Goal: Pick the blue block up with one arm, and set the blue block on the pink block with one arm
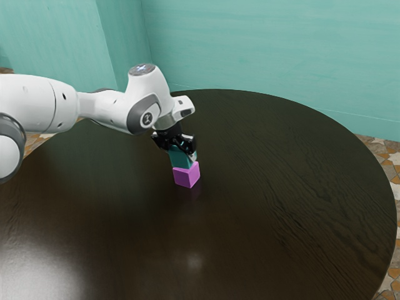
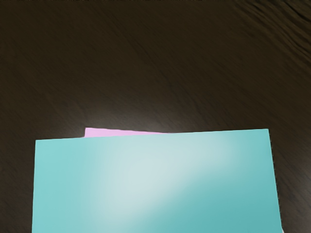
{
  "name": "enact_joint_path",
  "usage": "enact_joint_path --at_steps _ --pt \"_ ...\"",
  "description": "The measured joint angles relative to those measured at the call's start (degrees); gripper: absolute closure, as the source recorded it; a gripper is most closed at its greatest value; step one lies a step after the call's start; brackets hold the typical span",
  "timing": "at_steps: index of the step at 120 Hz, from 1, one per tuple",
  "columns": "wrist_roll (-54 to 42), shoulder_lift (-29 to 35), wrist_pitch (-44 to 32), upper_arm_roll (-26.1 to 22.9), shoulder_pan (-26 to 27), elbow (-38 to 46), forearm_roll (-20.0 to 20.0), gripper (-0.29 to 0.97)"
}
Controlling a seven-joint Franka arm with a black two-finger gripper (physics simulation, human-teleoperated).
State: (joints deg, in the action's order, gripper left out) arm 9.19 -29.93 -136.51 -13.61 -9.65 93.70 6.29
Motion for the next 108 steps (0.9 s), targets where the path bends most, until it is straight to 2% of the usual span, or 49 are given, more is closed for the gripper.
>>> enact_joint_path --at_steps 83,108 --pt "-5.9 -1.8 -1.4 0.0 -0.6 -1.7 0.6 0.34" --pt "-9.2 -1.7 -2.4 0.0 -0.7 -1.4 -0.9 0.17"
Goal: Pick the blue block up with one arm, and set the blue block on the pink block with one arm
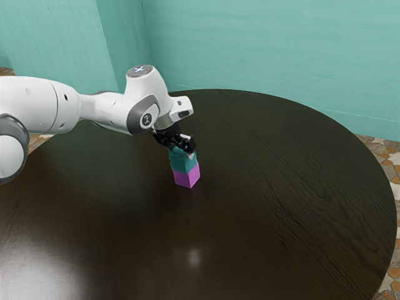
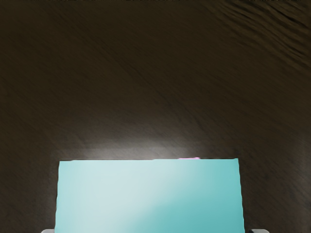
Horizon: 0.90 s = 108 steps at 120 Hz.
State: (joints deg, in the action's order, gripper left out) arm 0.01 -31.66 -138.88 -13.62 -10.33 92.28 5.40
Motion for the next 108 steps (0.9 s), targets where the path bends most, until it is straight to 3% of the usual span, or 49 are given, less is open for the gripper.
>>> enact_joint_path --at_steps 10,29,42,53,80,108 --pt "-1.1 1.1 -0.2 0.0 0.0 0.0 0.0 0.11" --pt "-2.8 10.7 1.3 0.6 0.1 1.3 0.3 0.05" --pt "-3.6 18.9 6.0 2.2 0.0 1.1 0.1 0.03" --pt "-4.0 25.1 14.2 2.5 -1.3 -0.9 -0.1 0.02" --pt "-4.6 32.6 28.8 2.2 -4.5 1.6 -0.1 0.01" --pt "-4.9 35.7 35.0 2.2 -2.7 6.6 -0.6 0.0"
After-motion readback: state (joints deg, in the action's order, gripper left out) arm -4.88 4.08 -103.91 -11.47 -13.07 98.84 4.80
